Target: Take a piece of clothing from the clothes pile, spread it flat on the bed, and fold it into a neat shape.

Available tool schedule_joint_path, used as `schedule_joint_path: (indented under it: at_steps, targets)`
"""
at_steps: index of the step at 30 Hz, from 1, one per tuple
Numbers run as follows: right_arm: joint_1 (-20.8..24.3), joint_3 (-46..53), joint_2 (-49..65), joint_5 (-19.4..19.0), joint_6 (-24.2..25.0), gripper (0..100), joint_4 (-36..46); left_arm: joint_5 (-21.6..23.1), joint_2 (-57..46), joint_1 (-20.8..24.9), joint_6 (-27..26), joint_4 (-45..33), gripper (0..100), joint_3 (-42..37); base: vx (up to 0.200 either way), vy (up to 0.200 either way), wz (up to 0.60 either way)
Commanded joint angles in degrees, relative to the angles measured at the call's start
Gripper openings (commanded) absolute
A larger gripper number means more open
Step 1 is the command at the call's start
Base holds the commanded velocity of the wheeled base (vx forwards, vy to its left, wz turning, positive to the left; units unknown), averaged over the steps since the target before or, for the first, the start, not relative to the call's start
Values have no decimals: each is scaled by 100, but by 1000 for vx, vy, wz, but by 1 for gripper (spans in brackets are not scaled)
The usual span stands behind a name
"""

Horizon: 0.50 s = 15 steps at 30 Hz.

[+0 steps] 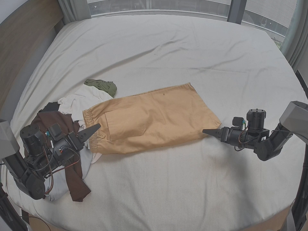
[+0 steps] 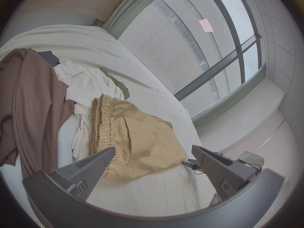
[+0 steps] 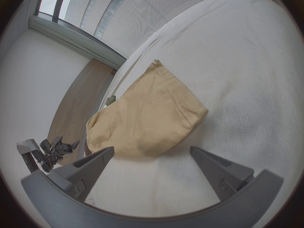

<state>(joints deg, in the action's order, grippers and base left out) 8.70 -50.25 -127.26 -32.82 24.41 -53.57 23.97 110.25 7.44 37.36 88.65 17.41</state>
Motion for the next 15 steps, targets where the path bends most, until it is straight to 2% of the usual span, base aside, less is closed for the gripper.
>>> schedule_joint_path:
  at_steps: [1,7,8,15]
  targets:
    - [105,-161,-326,74,20,100,-22,3,14,3,17,3,100,-1,0,0,0]
    - [342,-398,-625,82,433,100,-471,3,-4,-5,25,3,100,-1,0,0,0]
    - [457,-512,-827,109,618,100,-892,3,-12,-5,25,3,100,-1,0,0,0]
    - [668,-890,-1135,197,688,100,-1130,3,-21,-14,34,3,100,8,0,0,0]
